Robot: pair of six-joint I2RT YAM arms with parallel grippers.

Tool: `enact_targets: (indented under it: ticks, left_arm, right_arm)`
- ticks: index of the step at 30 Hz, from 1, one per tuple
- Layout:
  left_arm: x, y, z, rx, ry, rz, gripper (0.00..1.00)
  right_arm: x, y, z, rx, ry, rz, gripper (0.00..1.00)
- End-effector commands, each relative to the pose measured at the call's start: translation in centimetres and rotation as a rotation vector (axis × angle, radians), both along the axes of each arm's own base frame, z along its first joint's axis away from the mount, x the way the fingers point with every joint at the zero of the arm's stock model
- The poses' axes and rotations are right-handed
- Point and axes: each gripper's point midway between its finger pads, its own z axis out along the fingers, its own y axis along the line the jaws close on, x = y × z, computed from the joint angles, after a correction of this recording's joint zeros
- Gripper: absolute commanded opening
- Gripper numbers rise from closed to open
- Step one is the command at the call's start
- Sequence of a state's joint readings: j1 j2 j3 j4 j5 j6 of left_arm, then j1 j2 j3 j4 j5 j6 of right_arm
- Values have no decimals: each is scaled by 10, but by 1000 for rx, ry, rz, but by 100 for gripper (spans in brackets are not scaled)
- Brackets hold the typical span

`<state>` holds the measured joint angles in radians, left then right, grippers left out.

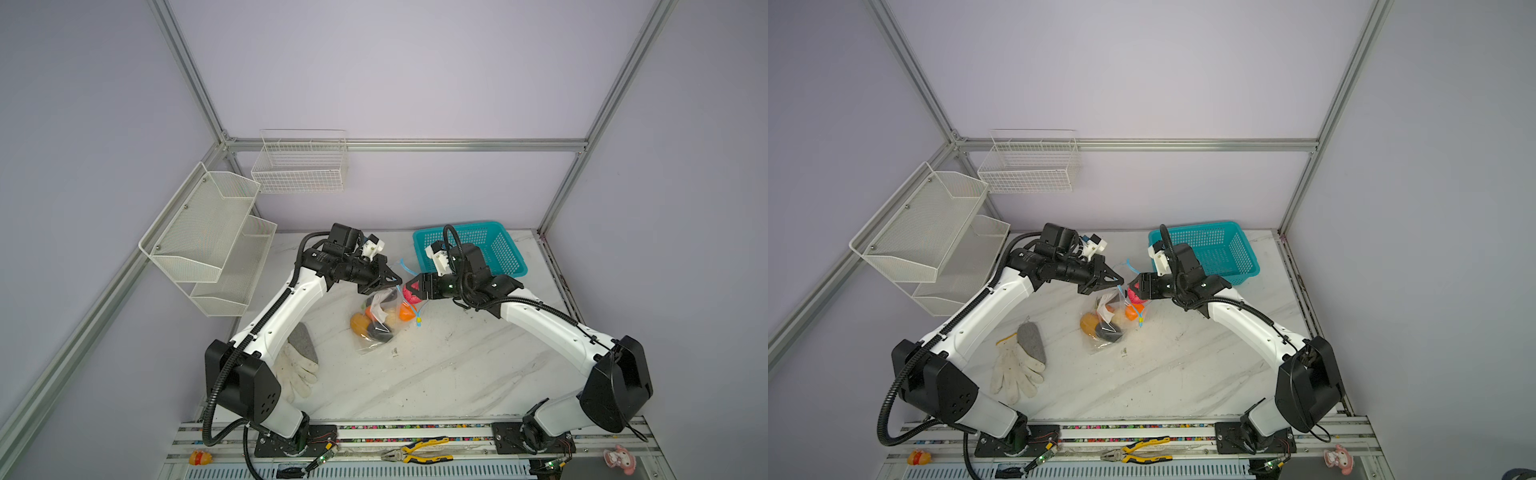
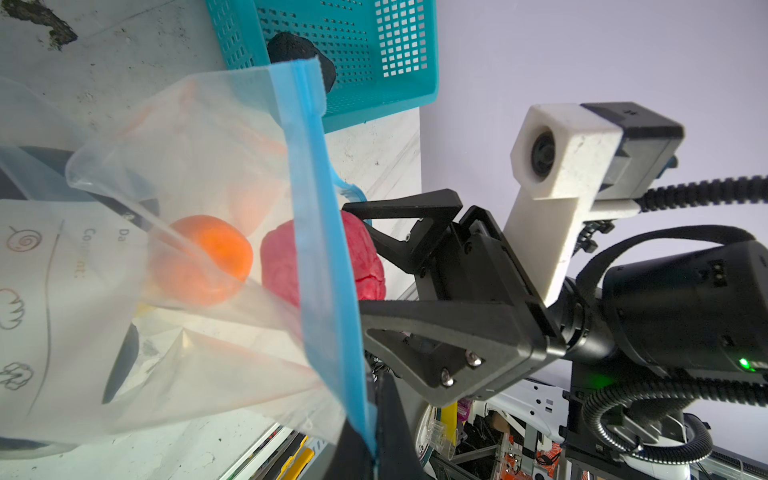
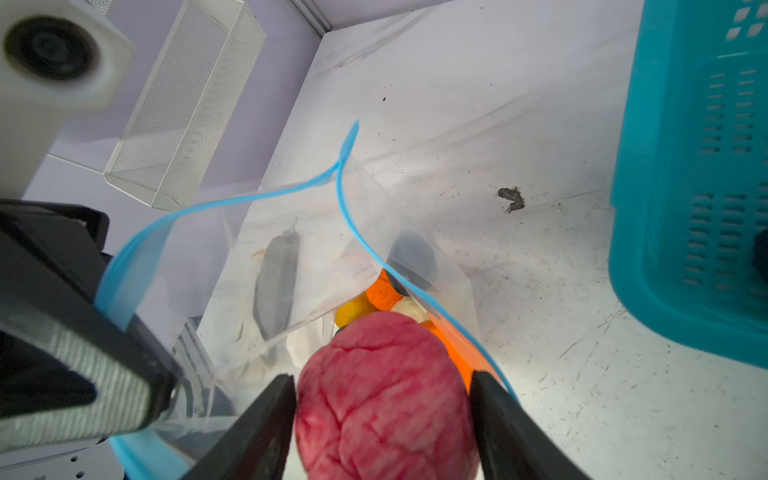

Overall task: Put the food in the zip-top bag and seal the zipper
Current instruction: 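Lower the dragon fruit into the bag mouth and open the right gripper, then move the right gripper to the basket and grasp the black avocado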

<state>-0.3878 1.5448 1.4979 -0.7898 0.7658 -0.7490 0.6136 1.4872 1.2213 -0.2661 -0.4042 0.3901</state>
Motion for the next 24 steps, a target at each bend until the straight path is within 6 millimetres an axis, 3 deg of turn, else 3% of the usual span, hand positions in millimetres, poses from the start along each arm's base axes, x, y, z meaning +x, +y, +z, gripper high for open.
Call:
enact_targets:
  ticks: [1, 9, 11, 14, 16, 19, 24]
  left_arm:
    - [-4, -2, 15, -32, -43, -10, 0]
    - [-4, -2, 14, -32, -42, -14, 0]
    - [-4, -3, 14, -33, -42, -17, 0]
    - [-5, -2, 12, -32, -40, -19, 0]
    - [-6, -2, 11, -30, -40, -22, 0]
    - [-8, -2, 11, -34, -41, -30, 0]
    - [-11, -2, 11, -37, -50, -43, 0]
  right_arm:
    - [2, 3, 15, 7, -35, 5, 72]
    - [5, 2, 29, -1, -56, -5, 74]
    - [9, -6, 36, -49, -84, -28, 73]
    - [22, -35, 42, -160, -107, -97, 73]
    - [39, -66, 39, -230, -79, -165, 73]
    - [62, -103, 20, -337, -7, -240, 71]
    - [101, -138, -10, -525, 47, -336, 71]
